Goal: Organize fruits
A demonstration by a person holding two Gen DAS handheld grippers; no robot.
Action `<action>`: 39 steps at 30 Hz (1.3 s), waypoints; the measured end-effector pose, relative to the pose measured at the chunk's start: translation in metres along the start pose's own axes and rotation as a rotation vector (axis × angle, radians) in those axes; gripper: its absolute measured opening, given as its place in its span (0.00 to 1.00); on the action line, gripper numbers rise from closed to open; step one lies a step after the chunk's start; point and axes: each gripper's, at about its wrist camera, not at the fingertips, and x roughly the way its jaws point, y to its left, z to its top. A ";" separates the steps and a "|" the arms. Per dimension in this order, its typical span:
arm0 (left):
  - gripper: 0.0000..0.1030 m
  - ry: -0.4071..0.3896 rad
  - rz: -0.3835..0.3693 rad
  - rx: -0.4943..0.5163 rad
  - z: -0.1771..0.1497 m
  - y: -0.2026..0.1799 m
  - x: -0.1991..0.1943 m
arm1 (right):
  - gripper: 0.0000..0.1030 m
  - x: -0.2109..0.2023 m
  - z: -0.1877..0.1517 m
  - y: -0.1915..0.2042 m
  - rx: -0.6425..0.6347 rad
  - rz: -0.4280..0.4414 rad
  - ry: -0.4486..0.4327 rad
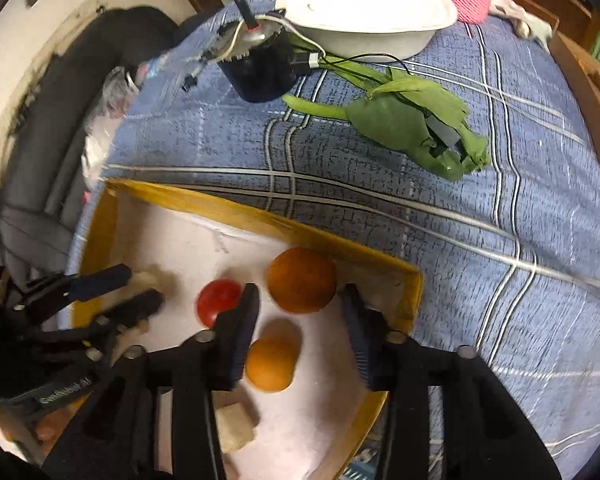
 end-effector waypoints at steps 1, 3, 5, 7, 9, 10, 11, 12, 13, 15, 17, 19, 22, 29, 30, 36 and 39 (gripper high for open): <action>0.59 -0.007 0.000 0.004 -0.001 0.000 -0.005 | 0.51 -0.007 -0.002 -0.003 0.016 0.026 -0.015; 0.60 -0.020 -0.007 0.020 -0.006 -0.003 -0.015 | 0.55 -0.023 -0.010 -0.007 0.048 0.054 -0.046; 0.60 -0.045 0.003 0.034 -0.015 -0.006 -0.029 | 0.56 -0.042 -0.023 -0.009 0.060 0.059 -0.079; 0.63 -0.077 0.012 0.058 -0.030 -0.011 -0.045 | 0.58 -0.062 -0.045 -0.008 0.058 0.070 -0.115; 0.69 -0.118 0.020 0.072 -0.054 -0.015 -0.063 | 0.60 -0.081 -0.077 -0.006 0.049 0.069 -0.148; 0.71 -0.132 0.025 0.072 -0.064 -0.015 -0.068 | 0.61 -0.085 -0.087 -0.003 0.045 0.074 -0.156; 0.73 -0.143 0.028 0.073 -0.079 -0.017 -0.073 | 0.61 -0.089 -0.101 -0.002 0.047 0.082 -0.165; 0.73 -0.143 0.026 0.074 -0.094 -0.019 -0.076 | 0.61 -0.093 -0.122 -0.002 0.053 0.082 -0.171; 0.73 -0.139 0.023 0.073 -0.107 -0.020 -0.078 | 0.61 -0.092 -0.132 0.000 0.055 0.072 -0.174; 0.73 -0.132 0.040 0.071 -0.130 -0.023 -0.079 | 0.61 -0.094 -0.163 0.003 0.057 0.025 -0.175; 0.73 -0.130 0.079 0.059 -0.149 -0.027 -0.082 | 0.61 -0.096 -0.182 0.008 0.058 0.015 -0.187; 0.73 -0.142 0.096 0.061 -0.164 -0.033 -0.087 | 0.61 -0.097 -0.199 0.010 0.061 0.031 -0.189; 0.73 -0.164 0.109 0.078 -0.182 -0.040 -0.103 | 0.61 -0.105 -0.217 0.018 0.057 0.050 -0.213; 0.76 -0.210 0.135 0.103 -0.218 -0.052 -0.137 | 0.73 -0.149 -0.259 0.035 0.037 0.016 -0.323; 0.76 -0.211 0.135 0.097 -0.223 -0.052 -0.140 | 0.74 -0.154 -0.265 0.037 0.033 0.019 -0.329; 0.76 -0.215 0.123 0.070 -0.244 -0.050 -0.149 | 0.75 -0.166 -0.281 0.048 -0.004 0.016 -0.330; 0.76 -0.210 0.096 0.058 -0.249 -0.049 -0.153 | 0.75 -0.168 -0.285 0.054 -0.023 -0.002 -0.329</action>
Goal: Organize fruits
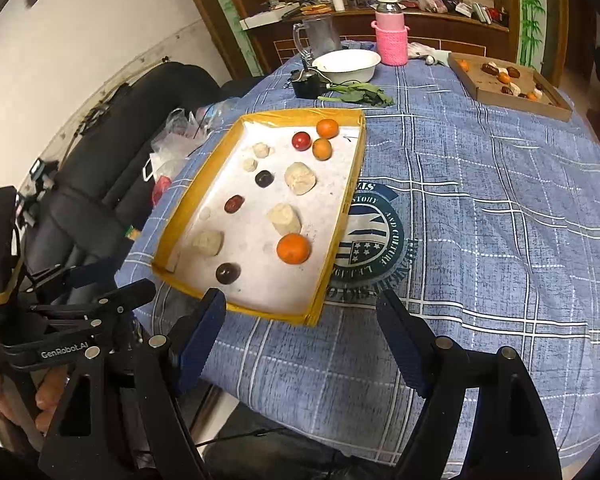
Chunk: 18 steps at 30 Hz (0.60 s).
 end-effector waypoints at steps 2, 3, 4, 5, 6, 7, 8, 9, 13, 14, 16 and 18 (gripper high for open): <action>0.76 0.002 0.001 -0.008 -0.001 0.001 -0.001 | 0.75 -0.001 -0.001 0.004 -0.012 -0.012 -0.009; 0.76 0.002 0.005 -0.009 -0.002 0.000 -0.002 | 0.75 -0.001 -0.002 0.006 -0.014 -0.021 -0.013; 0.76 0.001 0.012 -0.007 -0.002 -0.001 -0.002 | 0.75 -0.001 -0.002 0.007 -0.014 -0.029 -0.015; 0.77 0.000 0.021 -0.003 -0.002 -0.001 -0.002 | 0.75 -0.001 -0.003 0.009 -0.013 -0.040 -0.017; 0.77 -0.002 0.028 0.000 -0.002 -0.002 -0.002 | 0.75 -0.001 -0.003 0.010 -0.014 -0.048 -0.020; 0.77 -0.003 0.034 0.002 -0.003 -0.002 -0.002 | 0.75 -0.001 -0.002 0.010 -0.018 -0.053 -0.022; 0.77 -0.001 0.040 0.007 -0.002 -0.002 -0.001 | 0.75 -0.001 -0.002 0.010 -0.020 -0.058 -0.022; 0.78 0.002 0.044 0.012 -0.002 -0.002 0.000 | 0.75 0.000 -0.002 0.011 -0.021 -0.063 -0.019; 0.79 0.007 0.053 0.021 0.001 -0.004 0.004 | 0.75 0.005 0.002 0.010 -0.024 -0.069 -0.012; 0.79 0.008 0.051 0.022 0.003 -0.003 0.006 | 0.75 0.006 0.003 0.009 -0.022 -0.070 -0.010; 0.79 0.007 0.051 0.015 0.005 -0.003 0.009 | 0.75 0.009 0.006 0.008 -0.017 -0.073 -0.008; 0.79 0.007 0.053 0.009 0.007 -0.002 0.013 | 0.75 0.012 0.008 0.007 -0.017 -0.076 -0.005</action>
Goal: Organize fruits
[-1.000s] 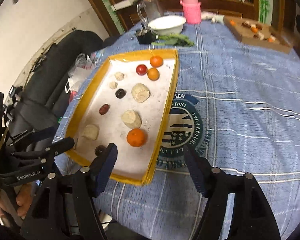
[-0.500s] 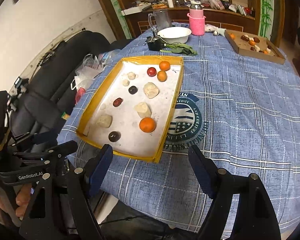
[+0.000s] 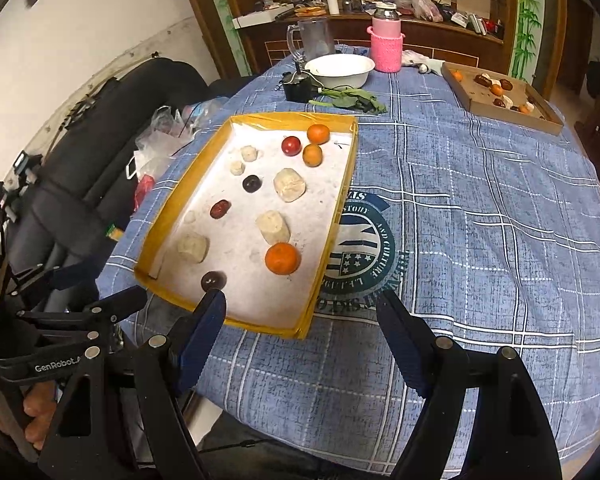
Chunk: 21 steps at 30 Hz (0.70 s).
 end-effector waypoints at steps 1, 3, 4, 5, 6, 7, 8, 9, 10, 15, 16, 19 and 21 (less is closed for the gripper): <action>0.79 0.000 0.000 -0.004 0.001 0.000 0.002 | 0.75 0.001 0.001 0.000 0.000 -0.002 0.001; 0.79 0.000 0.002 -0.017 0.004 0.001 0.005 | 0.75 0.005 0.003 -0.001 0.000 -0.004 0.003; 0.79 -0.004 0.000 -0.021 0.004 0.002 0.005 | 0.75 0.007 0.004 -0.001 0.002 -0.004 0.004; 0.79 -0.008 0.002 -0.021 0.005 0.002 0.006 | 0.75 0.008 0.005 -0.001 0.003 -0.005 0.006; 0.79 -0.011 0.009 -0.020 0.006 0.001 0.007 | 0.75 0.010 0.006 -0.001 0.004 -0.006 0.007; 0.79 -0.008 0.018 -0.021 0.007 0.000 0.008 | 0.75 0.013 0.007 -0.001 0.005 -0.008 0.009; 0.79 -0.005 0.025 -0.020 0.008 0.000 0.010 | 0.75 0.015 0.007 -0.002 0.004 -0.009 0.011; 0.79 -0.006 0.023 -0.019 0.009 -0.001 0.011 | 0.75 0.017 0.008 -0.002 0.008 -0.007 0.012; 0.79 -0.006 0.021 -0.016 0.009 -0.002 0.013 | 0.75 0.018 0.008 -0.002 0.011 -0.006 0.012; 0.79 -0.008 0.029 -0.008 0.011 -0.006 0.018 | 0.75 0.025 0.008 -0.002 0.019 -0.011 0.011; 0.79 -0.006 0.031 -0.004 0.011 -0.007 0.019 | 0.75 0.026 0.008 -0.003 0.019 -0.015 0.011; 0.79 -0.001 0.043 0.015 0.011 -0.010 0.021 | 0.75 0.027 0.008 -0.005 0.022 -0.015 0.013; 0.80 0.001 0.051 0.029 0.012 -0.014 0.022 | 0.75 0.027 0.008 -0.006 0.023 -0.017 0.011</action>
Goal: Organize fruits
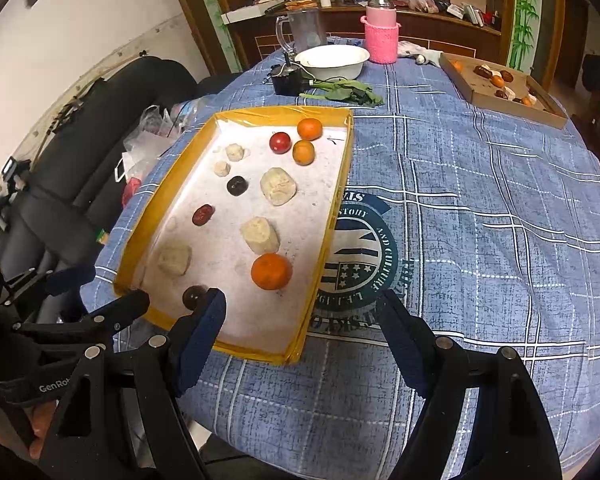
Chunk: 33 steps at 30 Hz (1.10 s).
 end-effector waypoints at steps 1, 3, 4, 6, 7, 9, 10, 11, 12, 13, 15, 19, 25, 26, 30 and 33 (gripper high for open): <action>0.80 0.003 0.003 0.004 0.000 -0.001 0.001 | 0.75 0.000 0.000 -0.001 0.000 -0.001 0.000; 0.80 0.009 0.000 0.007 0.001 -0.003 0.002 | 0.75 0.000 -0.001 -0.002 0.001 0.002 0.000; 0.80 0.012 -0.002 0.008 0.001 -0.004 0.003 | 0.75 0.000 -0.001 -0.002 0.002 0.001 0.001; 0.80 0.013 -0.001 0.011 0.001 -0.006 0.003 | 0.75 -0.001 -0.001 -0.002 0.003 0.001 -0.001; 0.80 0.013 0.000 0.013 0.001 -0.007 0.003 | 0.75 -0.001 -0.002 -0.003 0.005 0.001 -0.001; 0.80 0.013 -0.001 0.018 0.001 -0.008 0.002 | 0.75 0.000 -0.002 -0.005 0.006 0.002 -0.003; 0.80 0.013 -0.004 0.019 0.001 -0.009 0.002 | 0.75 0.000 -0.002 -0.005 0.007 0.002 -0.004; 0.80 0.014 -0.008 0.020 0.001 -0.010 0.002 | 0.75 0.000 -0.003 -0.005 0.009 0.001 -0.003; 0.80 0.013 -0.010 0.021 0.001 -0.011 0.001 | 0.75 0.001 -0.003 -0.005 0.010 0.003 -0.002; 0.80 0.012 -0.010 0.021 0.001 -0.011 0.001 | 0.75 0.001 -0.003 -0.005 0.010 0.006 -0.001; 0.80 0.009 -0.009 0.022 0.001 -0.011 0.000 | 0.75 0.001 -0.003 -0.003 0.006 0.006 -0.003; 0.80 0.009 -0.002 0.022 0.000 -0.010 0.000 | 0.75 -0.001 -0.003 0.001 -0.006 0.000 -0.012; 0.80 0.010 0.000 0.023 0.000 -0.009 0.000 | 0.75 -0.001 -0.003 0.004 -0.007 -0.001 -0.013; 0.80 0.010 0.000 0.023 0.000 -0.009 0.000 | 0.75 -0.001 -0.003 0.004 -0.008 -0.001 -0.012; 0.80 0.012 0.000 0.019 -0.001 -0.009 0.001 | 0.75 -0.001 -0.003 0.006 -0.010 -0.002 -0.012; 0.80 0.012 0.003 0.014 -0.001 -0.008 0.002 | 0.75 0.000 -0.003 0.006 -0.006 0.003 -0.014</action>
